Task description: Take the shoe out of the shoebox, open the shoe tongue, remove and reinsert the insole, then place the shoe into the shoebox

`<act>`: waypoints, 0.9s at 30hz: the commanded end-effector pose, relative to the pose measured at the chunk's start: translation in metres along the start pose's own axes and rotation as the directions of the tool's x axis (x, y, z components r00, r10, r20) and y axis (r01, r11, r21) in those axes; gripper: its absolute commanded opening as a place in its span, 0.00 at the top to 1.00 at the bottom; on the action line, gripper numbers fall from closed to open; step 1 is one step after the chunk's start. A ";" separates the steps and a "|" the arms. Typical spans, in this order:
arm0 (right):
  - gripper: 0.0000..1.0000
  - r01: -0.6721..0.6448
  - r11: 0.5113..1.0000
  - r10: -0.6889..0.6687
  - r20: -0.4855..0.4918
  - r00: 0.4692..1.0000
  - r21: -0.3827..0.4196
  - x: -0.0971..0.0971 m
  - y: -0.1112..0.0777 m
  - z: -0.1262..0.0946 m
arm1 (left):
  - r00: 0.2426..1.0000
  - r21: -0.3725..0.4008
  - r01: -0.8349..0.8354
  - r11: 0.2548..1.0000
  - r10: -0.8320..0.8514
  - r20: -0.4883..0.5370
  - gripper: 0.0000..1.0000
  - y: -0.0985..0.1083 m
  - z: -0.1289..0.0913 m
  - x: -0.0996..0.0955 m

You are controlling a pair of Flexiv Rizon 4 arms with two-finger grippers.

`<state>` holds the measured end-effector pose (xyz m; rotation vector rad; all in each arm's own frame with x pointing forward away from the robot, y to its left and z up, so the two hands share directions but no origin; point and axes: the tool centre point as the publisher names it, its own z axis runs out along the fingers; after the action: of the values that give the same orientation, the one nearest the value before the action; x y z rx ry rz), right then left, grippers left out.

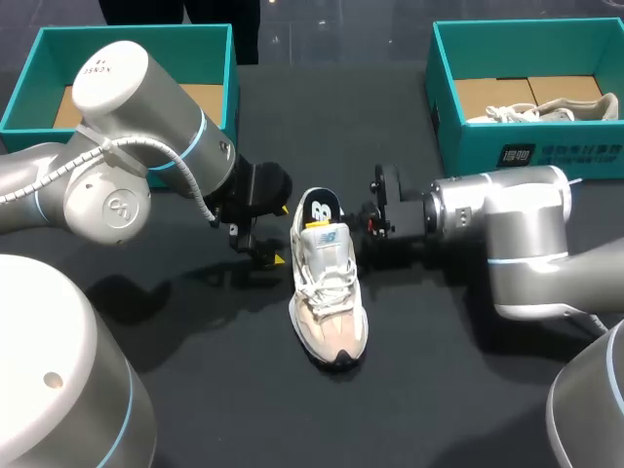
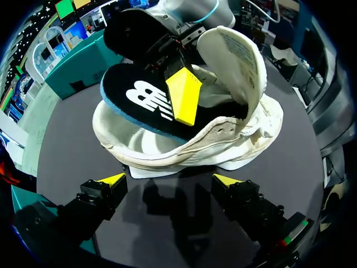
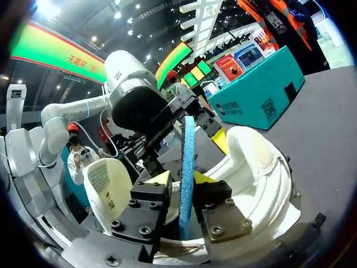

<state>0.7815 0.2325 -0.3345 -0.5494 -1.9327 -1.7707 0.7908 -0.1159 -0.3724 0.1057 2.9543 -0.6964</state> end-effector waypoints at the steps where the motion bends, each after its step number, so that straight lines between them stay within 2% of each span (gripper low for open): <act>1: 0.69 0.019 1.000 -0.019 0.011 1.000 0.025 0.004 0.012 0.000 | 1.000 -0.002 0.000 1.000 0.000 0.000 0.00 0.000 0.001 0.000; 8: 0.72 0.056 0.997 -0.057 0.012 0.998 0.053 0.001 0.030 0.000 | 1.000 -0.002 0.000 1.000 0.000 0.000 0.00 0.000 0.001 0.000; 12: 0.78 0.066 0.996 -0.067 0.010 0.998 0.064 -0.003 0.037 0.000 | 1.000 -0.002 0.000 1.000 0.000 0.000 0.00 0.000 0.001 0.000; 13: 0.81 0.066 0.996 -0.067 0.010 0.998 0.065 -0.004 0.038 -0.001 | 1.000 -0.002 0.000 1.000 0.000 0.000 0.00 0.000 0.001 0.000; 15: 0.99 0.064 0.996 -0.065 0.008 0.998 0.066 -0.007 0.038 -0.001 | 1.000 -0.002 0.000 1.000 0.000 0.000 0.00 0.000 0.001 0.000; 20: 1.00 0.034 0.997 -0.034 0.006 0.999 0.065 -0.012 0.031 0.000 | 1.000 -0.002 0.000 1.000 0.000 0.000 0.00 0.000 0.001 0.000; 27: 1.00 -0.018 0.999 0.018 0.012 1.000 0.041 -0.010 0.010 -0.001 | 1.000 -0.002 0.000 1.000 0.000 0.000 0.00 0.000 0.001 0.000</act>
<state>0.8016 0.2317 -0.3256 -0.5512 -1.9708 -1.7010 0.7908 -0.1159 -0.3724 0.1057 2.9543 -0.6964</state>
